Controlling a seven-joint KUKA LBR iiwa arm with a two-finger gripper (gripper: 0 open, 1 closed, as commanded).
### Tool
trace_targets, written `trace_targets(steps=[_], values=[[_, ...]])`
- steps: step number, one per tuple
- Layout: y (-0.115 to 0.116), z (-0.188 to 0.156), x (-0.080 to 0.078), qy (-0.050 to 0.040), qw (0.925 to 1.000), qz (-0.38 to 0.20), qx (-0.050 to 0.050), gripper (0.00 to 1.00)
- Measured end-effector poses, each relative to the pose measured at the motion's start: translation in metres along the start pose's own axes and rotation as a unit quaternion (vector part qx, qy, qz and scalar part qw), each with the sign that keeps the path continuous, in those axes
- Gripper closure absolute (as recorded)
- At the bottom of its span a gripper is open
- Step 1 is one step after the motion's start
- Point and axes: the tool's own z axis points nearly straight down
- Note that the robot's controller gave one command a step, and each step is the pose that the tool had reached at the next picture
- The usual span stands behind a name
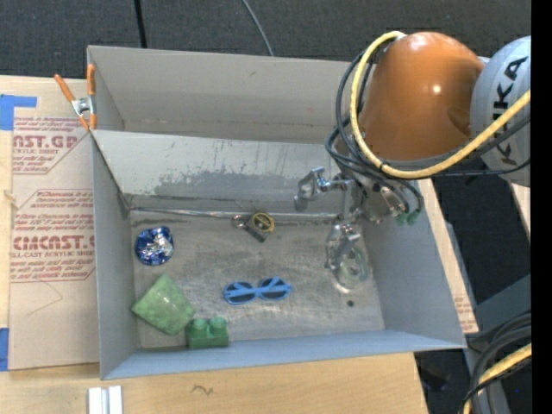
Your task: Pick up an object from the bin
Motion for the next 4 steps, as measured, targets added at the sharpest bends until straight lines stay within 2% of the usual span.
trace_targets(steps=[1,2,3,4], values=[[0.058,0.153,0.001,0.005,0.9954,-0.095,-0.002,0.0],[0.051,0.198,-0.007,-0.0015,0.9961,-0.089,-0.001,0.0],[0.05,0.195,-0.005,0.0037,0.996,-0.089,-0.001,1.0],[0.026,0.043,-0.041,-0.0027,0.9754,-0.221,0.001,1.0]])
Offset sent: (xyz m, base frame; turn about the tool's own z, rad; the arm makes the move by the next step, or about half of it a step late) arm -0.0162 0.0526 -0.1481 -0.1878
